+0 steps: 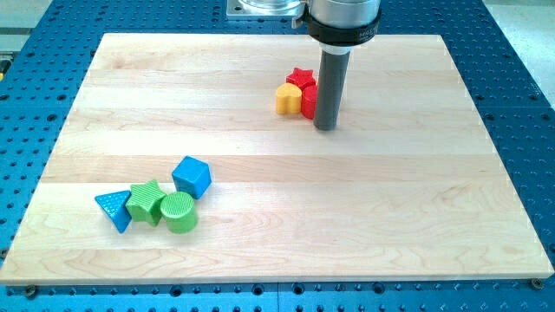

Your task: Move the cube into the top right of the green star

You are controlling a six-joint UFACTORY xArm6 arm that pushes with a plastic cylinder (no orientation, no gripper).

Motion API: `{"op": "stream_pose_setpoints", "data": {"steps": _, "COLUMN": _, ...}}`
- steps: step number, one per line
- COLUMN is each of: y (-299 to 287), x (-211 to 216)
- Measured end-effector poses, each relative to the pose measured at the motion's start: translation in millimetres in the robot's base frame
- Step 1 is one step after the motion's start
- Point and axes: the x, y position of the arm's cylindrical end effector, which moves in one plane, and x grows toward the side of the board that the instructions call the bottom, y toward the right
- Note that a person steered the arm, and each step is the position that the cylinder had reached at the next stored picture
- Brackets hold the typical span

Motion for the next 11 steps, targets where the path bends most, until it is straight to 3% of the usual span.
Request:
{"op": "stream_pose_setpoints", "data": {"steps": 2, "y": -3.8, "x": 15.1}}
{"op": "stream_pose_setpoints", "data": {"steps": 3, "y": -49.4, "x": 85.7}}
{"op": "stream_pose_setpoints", "data": {"steps": 4, "y": -102.9, "x": 86.7}}
{"op": "stream_pose_setpoints", "data": {"steps": 5, "y": -159.2, "x": 120.4}}
{"op": "stream_pose_setpoints", "data": {"steps": 7, "y": -151.9, "x": 63.9}}
{"op": "stream_pose_setpoints", "data": {"steps": 8, "y": -176.0, "x": 80.3}}
{"op": "stream_pose_setpoints", "data": {"steps": 11, "y": -176.0, "x": 88.1}}
